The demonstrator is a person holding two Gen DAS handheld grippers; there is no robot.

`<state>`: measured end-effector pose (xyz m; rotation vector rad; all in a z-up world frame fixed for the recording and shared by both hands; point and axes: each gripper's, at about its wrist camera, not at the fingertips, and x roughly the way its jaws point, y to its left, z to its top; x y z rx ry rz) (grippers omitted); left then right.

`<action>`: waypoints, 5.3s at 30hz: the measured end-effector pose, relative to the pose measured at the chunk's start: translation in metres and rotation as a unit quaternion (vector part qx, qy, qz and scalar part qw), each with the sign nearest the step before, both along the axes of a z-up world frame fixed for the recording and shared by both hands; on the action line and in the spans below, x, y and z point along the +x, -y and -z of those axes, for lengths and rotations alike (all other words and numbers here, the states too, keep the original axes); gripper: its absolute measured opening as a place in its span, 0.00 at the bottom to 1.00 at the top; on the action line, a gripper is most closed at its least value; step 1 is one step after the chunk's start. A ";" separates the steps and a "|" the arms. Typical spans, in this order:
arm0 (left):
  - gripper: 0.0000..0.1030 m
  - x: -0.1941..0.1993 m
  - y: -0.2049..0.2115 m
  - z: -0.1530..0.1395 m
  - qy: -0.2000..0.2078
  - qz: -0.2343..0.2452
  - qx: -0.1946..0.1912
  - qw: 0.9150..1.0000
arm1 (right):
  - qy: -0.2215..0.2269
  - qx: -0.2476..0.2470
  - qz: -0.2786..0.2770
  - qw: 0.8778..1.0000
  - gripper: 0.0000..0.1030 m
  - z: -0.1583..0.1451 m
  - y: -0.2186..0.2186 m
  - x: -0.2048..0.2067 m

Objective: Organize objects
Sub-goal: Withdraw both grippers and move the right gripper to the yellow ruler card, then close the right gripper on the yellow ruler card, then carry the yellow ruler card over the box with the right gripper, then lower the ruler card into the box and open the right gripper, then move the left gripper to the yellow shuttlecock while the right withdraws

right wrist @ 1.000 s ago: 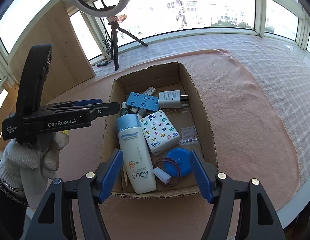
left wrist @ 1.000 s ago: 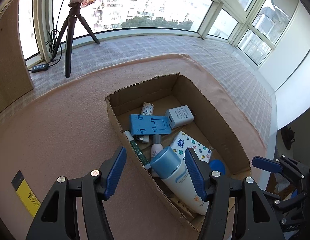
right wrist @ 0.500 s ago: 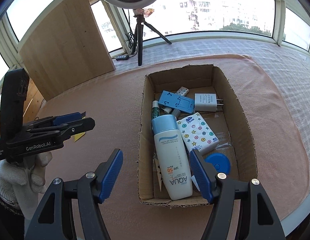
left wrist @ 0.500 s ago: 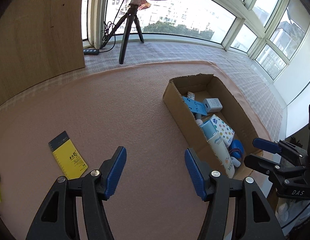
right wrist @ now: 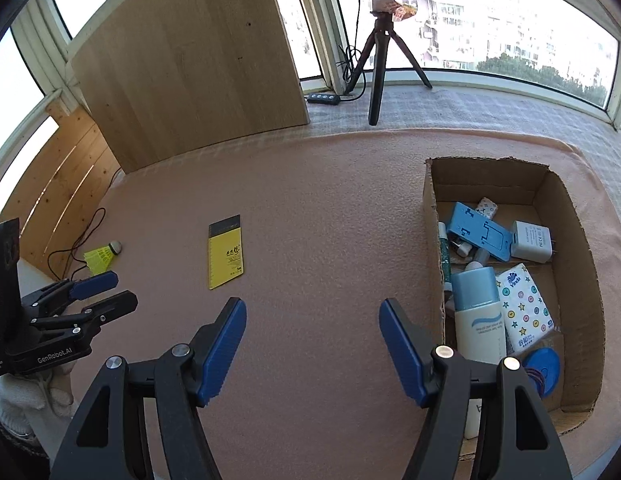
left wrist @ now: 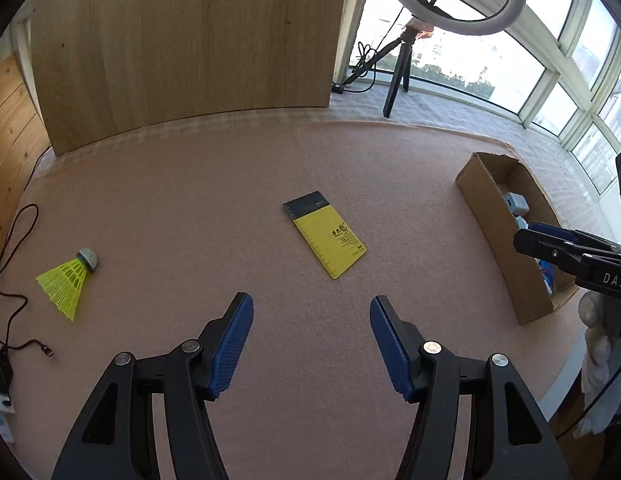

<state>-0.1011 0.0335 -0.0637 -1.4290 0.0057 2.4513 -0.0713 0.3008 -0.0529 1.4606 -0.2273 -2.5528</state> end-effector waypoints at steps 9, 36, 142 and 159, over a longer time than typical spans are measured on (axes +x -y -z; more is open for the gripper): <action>0.62 0.021 0.079 0.004 0.004 -0.052 -0.001 0.999 | 0.039 -0.014 -0.038 0.998 0.63 0.031 0.061 -0.039; 0.62 0.047 0.187 0.020 0.022 -0.136 0.022 0.990 | 0.141 -0.001 -0.063 0.988 0.63 0.097 0.129 -0.128; 0.62 0.025 0.114 0.021 0.003 -0.120 0.056 0.991 | 0.007 0.017 0.065 0.998 0.64 0.002 -0.014 0.018; 0.60 0.006 0.213 0.017 -0.034 -0.179 0.041 0.982 | 0.004 -0.033 -0.092 0.995 0.64 0.006 0.159 -0.051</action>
